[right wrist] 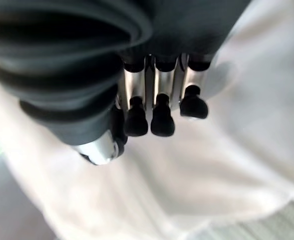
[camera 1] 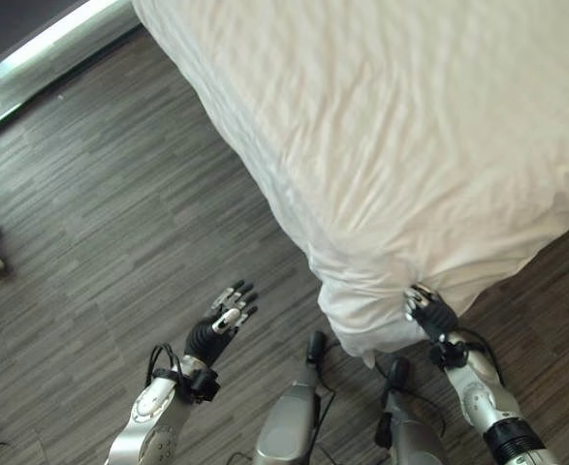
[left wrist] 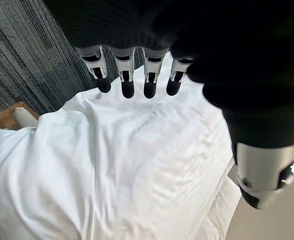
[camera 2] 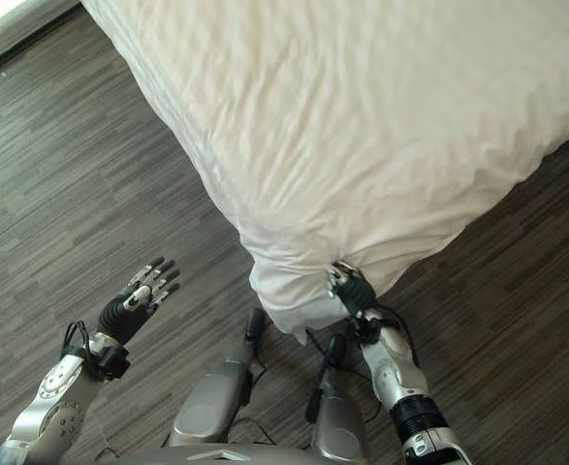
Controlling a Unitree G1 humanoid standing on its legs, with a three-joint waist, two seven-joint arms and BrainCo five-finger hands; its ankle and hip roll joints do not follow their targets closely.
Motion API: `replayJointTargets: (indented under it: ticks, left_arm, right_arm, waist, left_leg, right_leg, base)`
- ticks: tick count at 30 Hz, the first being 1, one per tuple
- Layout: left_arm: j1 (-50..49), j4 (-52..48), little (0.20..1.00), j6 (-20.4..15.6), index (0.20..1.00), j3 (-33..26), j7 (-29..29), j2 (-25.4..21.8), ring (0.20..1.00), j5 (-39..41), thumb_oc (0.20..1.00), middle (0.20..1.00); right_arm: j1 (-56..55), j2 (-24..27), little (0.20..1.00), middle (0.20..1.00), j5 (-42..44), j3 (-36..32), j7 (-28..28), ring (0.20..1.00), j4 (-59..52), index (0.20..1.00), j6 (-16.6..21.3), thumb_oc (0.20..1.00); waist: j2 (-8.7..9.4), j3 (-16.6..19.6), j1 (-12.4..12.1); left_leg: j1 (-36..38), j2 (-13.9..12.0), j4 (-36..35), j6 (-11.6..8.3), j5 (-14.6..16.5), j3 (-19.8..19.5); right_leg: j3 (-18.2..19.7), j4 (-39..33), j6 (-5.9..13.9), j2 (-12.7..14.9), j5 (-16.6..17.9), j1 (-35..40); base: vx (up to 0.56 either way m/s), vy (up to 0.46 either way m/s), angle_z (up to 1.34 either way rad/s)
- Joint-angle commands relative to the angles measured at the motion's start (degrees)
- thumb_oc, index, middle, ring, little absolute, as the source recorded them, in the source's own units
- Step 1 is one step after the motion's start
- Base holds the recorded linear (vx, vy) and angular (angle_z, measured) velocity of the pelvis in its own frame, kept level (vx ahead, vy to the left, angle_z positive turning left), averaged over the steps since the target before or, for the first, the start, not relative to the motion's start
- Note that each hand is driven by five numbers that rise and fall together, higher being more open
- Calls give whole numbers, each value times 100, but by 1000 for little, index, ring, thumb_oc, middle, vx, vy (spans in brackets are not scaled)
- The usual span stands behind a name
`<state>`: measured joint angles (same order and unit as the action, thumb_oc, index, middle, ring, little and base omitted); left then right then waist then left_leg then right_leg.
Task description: Making the bed.
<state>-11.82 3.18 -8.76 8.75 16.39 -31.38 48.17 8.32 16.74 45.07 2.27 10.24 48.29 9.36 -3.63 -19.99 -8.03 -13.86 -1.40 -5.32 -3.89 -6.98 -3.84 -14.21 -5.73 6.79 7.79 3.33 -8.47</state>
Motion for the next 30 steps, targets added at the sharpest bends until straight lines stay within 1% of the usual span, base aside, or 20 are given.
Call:
replayJointTargets:
  ticks: [1, 2, 4, 6, 7, 10, 11, 12, 13, 16, 17, 18, 20, 21, 22, 24, 25, 26, 28, 30]
  left_arm:
    - [0, -31, 1000, -192, 1000, -43, 50, 18, 1000, -52, 1000, 1000]
    - [39, -53, 1000, -178, 1000, -33, 60, 6, 1000, -33, 1000, 1000]
    - [80, -89, 1000, -102, 1000, -37, 205, 10, 1000, 86, 1000, 1000]
    - [108, -86, 1000, -103, 1000, -56, 220, 27, 1000, 123, 1000, 1000]
    - [149, -124, 1000, -166, 1000, -99, 242, 2, 1000, 108, 1000, 1000]
    - [247, -202, 1000, -234, 1000, -52, 120, -28, 1000, 114, 1000, 1000]
    - [260, -200, 1000, -235, 1000, -43, 117, -28, 1000, 114, 1000, 1000]
    - [323, -226, 1000, -259, 1000, -2, 9, -55, 1000, 86, 1000, 1000]
    - [349, -238, 1000, -260, 1000, 14, 11, -95, 1000, 54, 1000, 1000]
    - [267, -360, 1000, -281, 1000, -62, 88, -258, 1000, 41, 1000, 1000]
    - [67, -442, 1000, -273, 1000, -236, 311, -495, 1000, 178, 1000, 1000]
    - [-93, -492, 1000, -251, 1000, -291, 445, -591, 1000, 218, 1000, 1000]
    - [-321, -515, 1000, -245, 1000, -398, 640, -702, 1000, 185, 1000, 1000]
    - [-325, -517, 1000, -244, 1000, -404, 641, -702, 1000, 185, 1000, 1000]
    - [-403, -564, 1000, -233, 1000, -427, 787, -731, 1000, 257, 1000, 1000]
    - [-419, -587, 1000, -262, 1000, -438, 808, -681, 1000, 342, 1000, 1000]
    - [-426, -588, 1000, -262, 1000, -452, 809, -684, 1000, 343, 1000, 1000]
    - [-458, -611, 1000, -252, 1000, -554, 775, -596, 1000, 457, 1000, 1000]
    - [-538, -530, 1000, -286, 1000, -692, 770, -509, 1000, 491, 1000, 1000]
    - [-578, -500, 1000, -273, 1000, -736, 788, -461, 1000, 489, 1000, 1000]
  right_arm:
    - [182, 210, 200, 200, 196, -117, -344, 200, 466, 200, 47, 200]
    - [231, 283, 200, 200, 195, -405, -427, 200, 1150, 200, 3, 200]
    - [244, 902, 200, 200, -93, -1226, -745, 200, 2681, 200, -201, 200]
    - [186, 1109, 200, 200, -139, -1429, -781, 200, 2970, 200, -239, 200]
    - [6, 1536, 200, 200, -49, -1988, -1000, 200, 3201, 200, -206, 200]
    - [-78, 1858, 200, 200, 736, -2760, -1238, 200, 2861, 200, 112, 200]
    - [-85, 1855, 200, 200, 741, -2771, -1242, 200, 2850, 200, 113, 200]
    - [-159, 1918, 200, 200, 1026, -3039, -1325, 200, 2365, 200, 388, 200]
    - [-267, 2003, 200, 200, 988, -3083, -1245, 200, 1973, 200, 437, 200]
    - [-744, 1988, 200, 200, 352, -2639, -955, 200, 185, 200, 598, 200]
    - [-1460, 2017, 200, 200, -70, -1711, -23, 200, -2044, 200, 502, 200]
    - [-1818, 2133, 200, 200, -366, -1217, 395, 200, -2886, 200, 431, 200]
    - [-2031, 2446, 200, 200, -1009, -505, 771, 200, -3731, 200, 274, 200]
    - [-2028, 2446, 200, 200, -1009, -501, 770, 200, -3732, 200, 273, 200]
    - [-2057, 2475, 200, 200, -1404, 261, 999, 200, -4113, 200, 127, 200]
    - [-1783, 2293, 200, 200, -1958, 1052, 1120, 200, -3935, 200, 37, 200]
    - [-1762, 2284, 200, 200, -1963, 1071, 1116, 200, -3920, 200, 42, 200]
    - [-1459, 2084, 200, 200, -2400, 1793, 1233, 200, -4141, 200, 42, 200]
    - [-1199, 2105, 200, 200, -2812, 2281, 1365, 200, -4434, 200, 90, 200]
    - [-1149, 1992, 200, 200, -2757, 2456, 1458, 200, -4379, 200, 21, 200]
  waist:
    - [-130, 165, 111]
    - [-162, 159, 119]
    - [-245, 178, 154]
    - [-269, 193, 173]
    - [-265, 229, 270]
    - [-204, 301, 437]
    - [-207, 294, 429]
    - [-147, 341, 557]
    - [-103, 364, 618]
    - [28, 381, 735]
    - [195, 375, 765]
    - [255, 353, 744]
    - [355, 349, 678]
    - [359, 365, 682]
    - [434, 350, 572]
    - [435, 349, 450]
    - [443, 344, 461]
    - [424, 329, 348]
    - [409, 343, 271]
    - [398, 359, 227]
  left_leg:
    - [20, 97, 32, 94, -3, 337]
    - [30, 106, 32, 100, 12, 325]
    - [80, 132, 39, 121, 86, 324]
    - [70, 139, 32, 131, 71, 326]
    - [103, 149, 32, 142, 109, 338]
    - [187, 147, 32, 153, 213, 388]
    - [171, 150, 32, 158, 180, 391]
    - [207, 144, 32, 165, 211, 429]
    - [223, 140, 32, 166, 221, 460]
    - [260, 118, 32, 160, 226, 557]
    - [271, 86, 32, 147, 188, 662]
    - [301, 71, 32, 137, 188, 707]
    - [314, 41, 32, 134, 197, 795]
    - [291, 43, 32, 135, 185, 795]
    - [331, 27, 32, 135, 190, 850]
    - [366, 24, 32, 139, 187, 844]
    - [370, 24, 32, 139, 188, 841]
    - [416, 28, 32, 135, 198, 788]
    - [418, 32, 32, 130, 179, 738]
    - [415, 34, 32, 129, 177, 710]
  right_leg:
    - [77, 73, 90, 126, 123, 9]
    - [73, 73, 92, 129, 107, 21]
    - [67, 73, 113, 146, 54, 62]
    - [72, 73, 118, 151, 64, 41]
    - [103, 73, 128, 154, 38, 56]
    - [184, 73, 144, 154, -14, 86]
    - [186, 73, 142, 157, 16, 70]
    - [243, 73, 148, 160, 20, 75]
    - [283, 73, 154, 160, 23, 70]
    - [394, 73, 151, 151, 71, 49]
    - [475, 73, 155, 133, 144, 4]
    - [491, 73, 163, 125, 153, 15]
    - [508, 73, 182, 103, 192, -28]
    - [509, 73, 182, 105, 202, -51]
    - [475, 73, 187, 84, 218, -34]
    - [383, 73, 186, 83, 209, 36]
    - [380, 73, 186, 83, 207, 42]
    - [266, 74, 189, 92, 160, 147]
    - [198, 76, 190, 107, 140, 179]
    - [165, 73, 191, 113, 124, 201]
  base:
    - [24, 6, 3]
    - [0, 0, 0]
    - [47, 29, 2]
    - [35, 22, 8]
    - [89, 29, 6]
    - [53, 18, 3]
    - [59, 16, -11]
    - [23, 19, -13]
    - [46, 15, -16]
    - [-7, -11, -19]
    - [-37, -39, -28]
    - [-43, -38, -30]
    - [-16, -22, -57]
    - [-7, -53, -52]
    - [-6, -53, -20]
    - [5, -46, 1]
    - [21, -30, 7]
    - [12, -18, 8]
    - [9, -9, 11]
    - [13, -4, 16]
